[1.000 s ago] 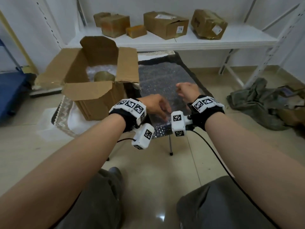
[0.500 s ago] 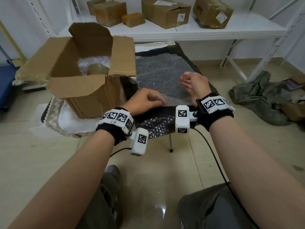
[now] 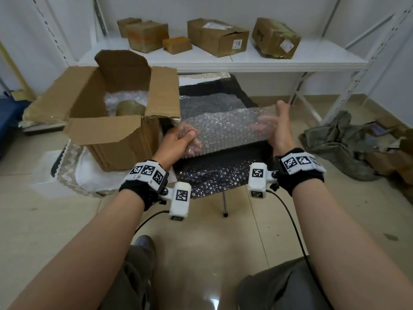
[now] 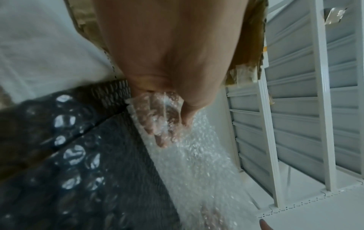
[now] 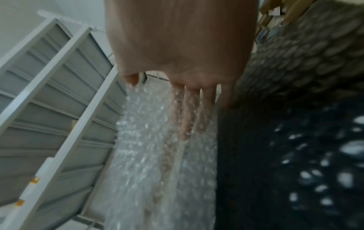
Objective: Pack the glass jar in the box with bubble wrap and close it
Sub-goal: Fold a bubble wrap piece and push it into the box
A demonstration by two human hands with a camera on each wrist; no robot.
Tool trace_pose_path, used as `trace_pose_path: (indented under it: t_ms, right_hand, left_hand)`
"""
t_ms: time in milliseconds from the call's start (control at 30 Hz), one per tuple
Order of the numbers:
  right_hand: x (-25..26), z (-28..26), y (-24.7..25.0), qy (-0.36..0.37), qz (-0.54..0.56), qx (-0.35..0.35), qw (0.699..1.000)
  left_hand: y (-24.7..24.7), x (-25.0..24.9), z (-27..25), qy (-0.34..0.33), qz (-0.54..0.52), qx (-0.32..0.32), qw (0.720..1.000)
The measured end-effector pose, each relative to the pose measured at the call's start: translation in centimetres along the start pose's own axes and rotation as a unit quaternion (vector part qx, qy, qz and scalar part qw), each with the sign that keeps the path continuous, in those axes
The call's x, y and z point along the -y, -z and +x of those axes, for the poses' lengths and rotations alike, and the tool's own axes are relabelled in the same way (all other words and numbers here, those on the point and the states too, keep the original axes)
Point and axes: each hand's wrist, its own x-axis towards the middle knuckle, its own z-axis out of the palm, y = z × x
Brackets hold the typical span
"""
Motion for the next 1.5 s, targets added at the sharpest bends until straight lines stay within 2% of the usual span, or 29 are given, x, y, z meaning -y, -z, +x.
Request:
trace_pose_path:
  t_ms: [100, 167, 267, 400, 500, 567, 667, 733, 833, 967, 1067, 1133, 1233, 1300, 1367, 1500]
  right_hand:
    - [-0.2, -0.1, 0.1, 0.003, -0.086, 0.043, 0.995]
    - [-0.2, 0.1, 0.4, -0.001, -0.103, 0.055, 0.993]
    - [-0.6, 0.8, 0.5, -0.004, -0.112, 0.035, 0.993]
    - [-1.9, 2.0, 0.2, -0.020, -0.187, -0.025, 0.982]
    - [-2.5, 2.3, 0.0, -0.008, -0.217, -0.051, 0.975]
    - [-2.5, 2.3, -0.1, 0.019, -0.273, -0.064, 0.960]
    - [-2.5, 2.6, -0.3, 0.034, -0.320, -0.055, 0.945]
    - [-2.5, 2.7, -0.4, 0.020, -0.322, -0.041, 0.946]
    - [-2.5, 2.4, -0.4, -0.009, -0.315, -0.037, 0.948]
    - [-2.3, 2.2, -0.4, -0.025, -0.260, -0.039, 0.964]
    - [-2.1, 2.2, -0.5, -0.036, -0.190, -0.049, 0.980]
    - [-1.8, 2.1, -0.7, -0.046, -0.137, -0.052, 0.988]
    - [-0.8, 1.7, -0.8, -0.059, -0.027, -0.037, 0.997]
    - [0.1, 0.9, -0.8, -0.097, 0.058, 0.000, 0.994]
    - [0.4, 0.7, -0.6, -0.127, 0.111, 0.041, 0.985]
    - [0.1, 0.2, -0.8, -0.144, 0.118, 0.109, 0.976]
  left_hand:
    - [0.0, 0.1, 0.0, 0.011, 0.026, -0.023, 0.999]
    - [-0.1, 0.2, 0.1, 0.022, 0.041, -0.038, 0.998]
    - [-0.3, 0.3, 0.4, 0.059, 0.078, -0.051, 0.994]
    - [-0.4, 0.1, 0.5, 0.095, 0.143, -0.096, 0.980]
    - [-0.4, 0.0, 0.5, 0.086, 0.259, -0.103, 0.957]
    - [-0.5, 0.2, 0.4, 0.075, 0.323, -0.084, 0.940]
    - [-0.6, 0.2, 0.1, 0.023, 0.415, -0.048, 0.908]
    - [-0.7, 0.1, 0.0, -0.038, 0.455, -0.035, 0.889]
    - [-0.9, 0.1, 0.1, -0.106, 0.467, -0.004, 0.878]
    - [-1.3, -0.1, 0.0, -0.067, 0.456, 0.049, 0.886]
    - [-1.2, -0.6, -0.1, -0.066, 0.490, 0.077, 0.866]
    - [-1.1, -0.8, -0.1, -0.072, 0.503, 0.063, 0.859]
    - [-1.4, -1.7, 0.0, -0.077, 0.503, 0.019, 0.861]
    - [-1.6, -2.5, 0.1, -0.064, 0.488, 0.014, 0.870]
    - [-1.7, -3.0, 0.4, -0.051, 0.446, 0.024, 0.893]
    - [-2.9, -3.8, 0.6, -0.055, 0.312, 0.053, 0.947]
